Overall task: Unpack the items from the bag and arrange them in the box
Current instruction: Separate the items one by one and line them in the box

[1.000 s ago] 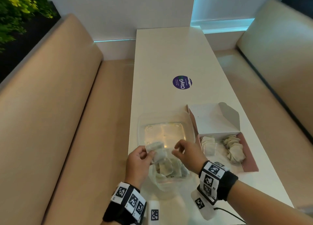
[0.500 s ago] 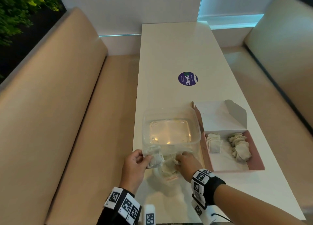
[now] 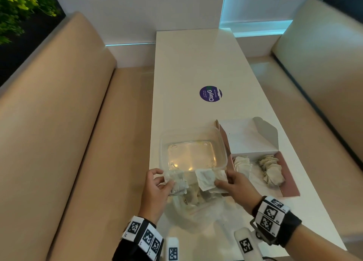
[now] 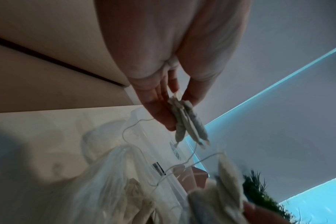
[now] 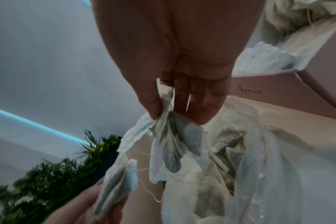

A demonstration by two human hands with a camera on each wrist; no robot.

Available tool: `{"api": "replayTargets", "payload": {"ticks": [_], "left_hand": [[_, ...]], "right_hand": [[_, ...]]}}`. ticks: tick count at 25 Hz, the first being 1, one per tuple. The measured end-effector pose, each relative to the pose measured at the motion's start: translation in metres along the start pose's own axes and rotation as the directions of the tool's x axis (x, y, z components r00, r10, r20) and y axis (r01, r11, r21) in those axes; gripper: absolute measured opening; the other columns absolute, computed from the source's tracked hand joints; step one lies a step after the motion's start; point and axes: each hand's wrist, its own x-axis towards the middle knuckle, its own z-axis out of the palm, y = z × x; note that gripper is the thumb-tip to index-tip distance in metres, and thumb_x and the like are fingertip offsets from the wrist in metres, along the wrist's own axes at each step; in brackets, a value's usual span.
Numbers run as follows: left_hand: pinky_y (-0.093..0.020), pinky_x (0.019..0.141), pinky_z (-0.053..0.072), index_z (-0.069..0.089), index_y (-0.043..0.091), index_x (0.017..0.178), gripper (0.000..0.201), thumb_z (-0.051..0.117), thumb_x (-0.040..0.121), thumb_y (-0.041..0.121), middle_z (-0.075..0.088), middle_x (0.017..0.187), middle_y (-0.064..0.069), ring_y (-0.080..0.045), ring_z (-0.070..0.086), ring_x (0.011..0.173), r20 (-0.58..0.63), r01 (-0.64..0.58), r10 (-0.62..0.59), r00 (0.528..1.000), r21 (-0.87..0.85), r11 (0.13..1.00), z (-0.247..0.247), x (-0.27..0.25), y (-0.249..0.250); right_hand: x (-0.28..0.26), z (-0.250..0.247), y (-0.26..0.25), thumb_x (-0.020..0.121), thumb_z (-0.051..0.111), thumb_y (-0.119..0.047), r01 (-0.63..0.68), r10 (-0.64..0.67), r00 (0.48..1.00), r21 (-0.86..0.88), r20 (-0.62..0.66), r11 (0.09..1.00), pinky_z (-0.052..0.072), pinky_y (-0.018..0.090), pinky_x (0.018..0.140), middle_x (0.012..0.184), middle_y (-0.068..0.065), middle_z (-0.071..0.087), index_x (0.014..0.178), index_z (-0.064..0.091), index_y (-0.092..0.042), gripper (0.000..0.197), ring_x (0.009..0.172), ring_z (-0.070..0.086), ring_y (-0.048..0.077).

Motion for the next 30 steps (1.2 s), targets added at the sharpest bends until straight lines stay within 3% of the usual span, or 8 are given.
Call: {"api": "replayTargets", "payload": {"ticks": [5, 9, 12, 17, 21, 24, 27, 30], "left_hand": [[-0.016, 0.062, 0.045, 0.055, 0.029, 0.078, 0.023, 0.060, 0.090, 0.010, 0.061, 0.076, 0.011, -0.014, 0.059, 0.072, 0.122, -0.172, 0.141, 0.983, 0.306, 0.936, 0.013, -0.004, -0.002], [-0.007, 0.069, 0.044, 0.062, 0.033, 0.095, 0.012, 0.054, 0.095, 0.023, 0.067, 0.094, 0.014, -0.002, 0.062, 0.090, 0.086, -0.178, 0.159, 0.984, 0.312, 0.933, 0.030, -0.010, 0.004], [-0.002, 0.067, 0.041, 0.064, 0.027, 0.094, 0.009, 0.062, 0.089, 0.035, 0.065, 0.089, 0.018, 0.007, 0.058, 0.086, 0.063, -0.186, 0.175, 0.983, 0.335, 0.924, 0.041, -0.012, 0.010], [-0.011, 0.051, 0.037, 0.064, 0.020, 0.074, 0.016, 0.064, 0.089, 0.025, 0.056, 0.061, 0.010, -0.007, 0.050, 0.058, 0.001, -0.127, 0.140, 0.990, 0.423, 0.897, 0.035, -0.001, 0.001], [-0.013, 0.051, 0.034, 0.067, 0.016, 0.078, 0.011, 0.066, 0.087, 0.022, 0.052, 0.058, 0.012, -0.007, 0.046, 0.055, -0.046, -0.101, 0.132, 0.990, 0.418, 0.903, 0.014, 0.005, -0.011], [-0.010, 0.052, 0.037, 0.068, 0.015, 0.080, 0.009, 0.068, 0.086, 0.021, 0.053, 0.060, 0.013, -0.003, 0.046, 0.055, -0.011, -0.128, 0.144, 0.990, 0.400, 0.907, 0.007, 0.004, -0.012], [-0.011, 0.057, 0.041, 0.068, 0.021, 0.079, 0.007, 0.069, 0.086, 0.022, 0.058, 0.063, 0.013, 0.002, 0.052, 0.058, 0.042, -0.158, 0.153, 0.987, 0.376, 0.913, 0.007, 0.003, -0.008], [-0.016, 0.063, 0.046, 0.068, 0.027, 0.078, 0.007, 0.070, 0.085, 0.025, 0.062, 0.065, 0.014, 0.000, 0.054, 0.063, 0.105, -0.167, 0.139, 0.985, 0.337, 0.927, 0.006, 0.005, -0.006]], "right_hand": [[-0.005, 0.012, -0.008, 0.085, 0.065, -0.009, -0.085, 0.088, 0.996, 0.206, -0.005, 0.975, 0.052, 0.025, 0.059, 0.097, 0.011, 0.070, 0.103, 0.063, -0.005, 0.018, 0.082, 0.067, 0.019], [-0.001, 0.028, -0.011, 0.085, 0.064, -0.008, -0.060, 0.073, 0.996, 0.225, -0.049, 0.973, 0.056, 0.027, 0.060, 0.098, 0.017, 0.069, 0.100, 0.062, -0.001, 0.016, 0.081, 0.069, 0.024], [0.002, 0.037, -0.011, 0.086, 0.064, -0.008, -0.027, 0.032, 0.999, 0.240, -0.017, 0.970, 0.059, 0.036, 0.069, 0.095, 0.015, 0.071, 0.099, 0.063, -0.002, 0.014, 0.084, 0.071, 0.026], [0.010, 0.029, 0.016, 0.074, 0.071, -0.043, 0.039, -0.044, 0.999, -0.187, -0.021, 0.982, 0.052, 0.046, 0.069, 0.074, 0.016, 0.063, 0.083, 0.061, -0.001, 0.044, 0.065, 0.059, 0.027], [0.011, 0.016, 0.027, 0.085, 0.065, -0.028, 0.085, -0.071, 0.996, -0.399, 0.050, 0.913, 0.044, 0.025, 0.071, 0.081, 0.013, 0.069, 0.080, 0.069, -0.003, 0.026, 0.074, 0.060, 0.020], [0.009, 0.010, 0.022, 0.087, 0.062, -0.024, 0.171, -0.139, 0.985, -0.549, 0.100, 0.818, 0.037, 0.015, 0.068, 0.078, 0.001, 0.056, 0.076, 0.066, -0.004, 0.023, 0.076, 0.053, 0.018], [0.003, 0.006, 0.008, 0.084, 0.066, -0.021, 0.195, -0.150, 0.980, -0.530, 0.128, 0.825, 0.040, 0.021, 0.063, 0.072, 0.000, 0.049, 0.078, 0.061, -0.006, 0.017, 0.065, 0.045, 0.013], [-0.011, 0.000, -0.018, 0.079, 0.072, -0.022, 0.298, -0.199, 0.951, -0.519, 0.237, 0.801, 0.036, 0.015, 0.058, 0.069, 0.000, 0.051, 0.074, 0.057, -0.017, 0.017, 0.063, 0.042, 0.009]]}}
